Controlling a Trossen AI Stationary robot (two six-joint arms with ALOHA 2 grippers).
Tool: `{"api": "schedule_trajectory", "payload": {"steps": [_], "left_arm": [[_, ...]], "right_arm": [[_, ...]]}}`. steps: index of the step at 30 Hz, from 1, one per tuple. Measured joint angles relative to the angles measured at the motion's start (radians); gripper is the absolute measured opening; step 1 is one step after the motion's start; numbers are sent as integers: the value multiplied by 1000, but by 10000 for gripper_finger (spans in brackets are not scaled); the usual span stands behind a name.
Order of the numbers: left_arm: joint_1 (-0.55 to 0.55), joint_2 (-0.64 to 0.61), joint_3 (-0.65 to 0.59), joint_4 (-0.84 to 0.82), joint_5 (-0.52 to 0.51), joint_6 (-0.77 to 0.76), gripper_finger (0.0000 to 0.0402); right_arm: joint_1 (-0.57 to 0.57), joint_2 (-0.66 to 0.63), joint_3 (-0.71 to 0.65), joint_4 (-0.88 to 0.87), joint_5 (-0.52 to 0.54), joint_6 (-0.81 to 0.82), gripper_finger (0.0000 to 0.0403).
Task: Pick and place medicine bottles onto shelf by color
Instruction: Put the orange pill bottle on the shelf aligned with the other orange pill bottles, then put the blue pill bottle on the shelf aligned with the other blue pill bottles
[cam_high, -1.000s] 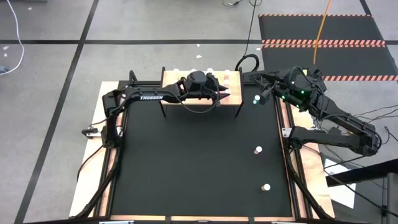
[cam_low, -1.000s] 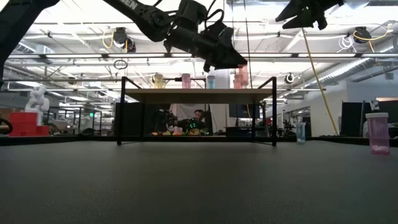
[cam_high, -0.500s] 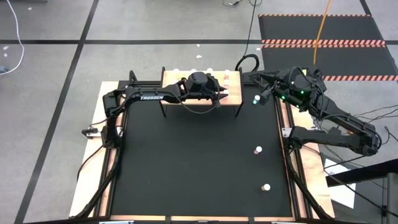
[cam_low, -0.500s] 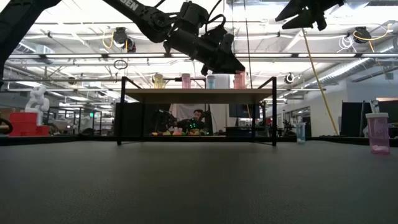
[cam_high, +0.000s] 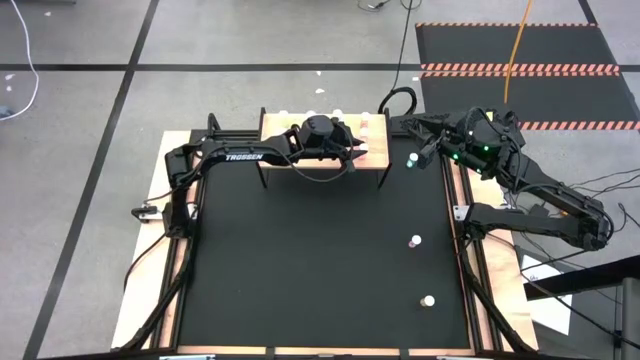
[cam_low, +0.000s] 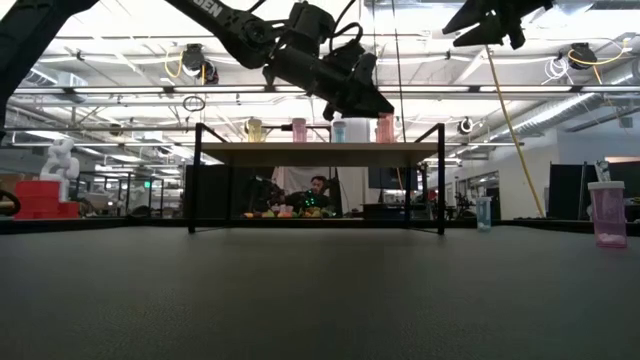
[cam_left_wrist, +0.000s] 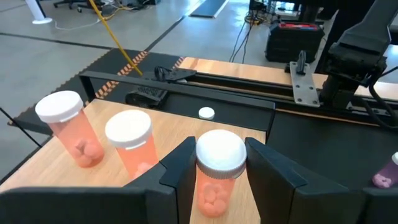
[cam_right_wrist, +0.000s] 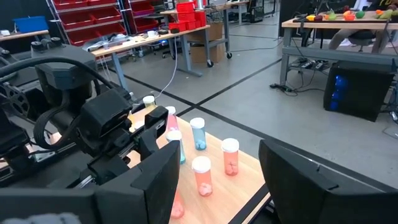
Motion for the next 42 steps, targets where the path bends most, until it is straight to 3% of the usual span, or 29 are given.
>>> {"api": "schedule_trajectory", "payload": {"steps": [14,27,38,42], "left_arm": [[0,0,0,-1,0,-23,135],[2,-2,1,9,-2,-22,256],[-40,-176,142,-243,1,100,273],[-98,-228,184,-301,21,63,273]], "right_arm": [[0,0,0,0,-25,19,212],[0,0,0,-1,-26,26,212],[-1,0,0,-82,-26,53,212],[-1,3,0,-74,-80,91,212]]}}
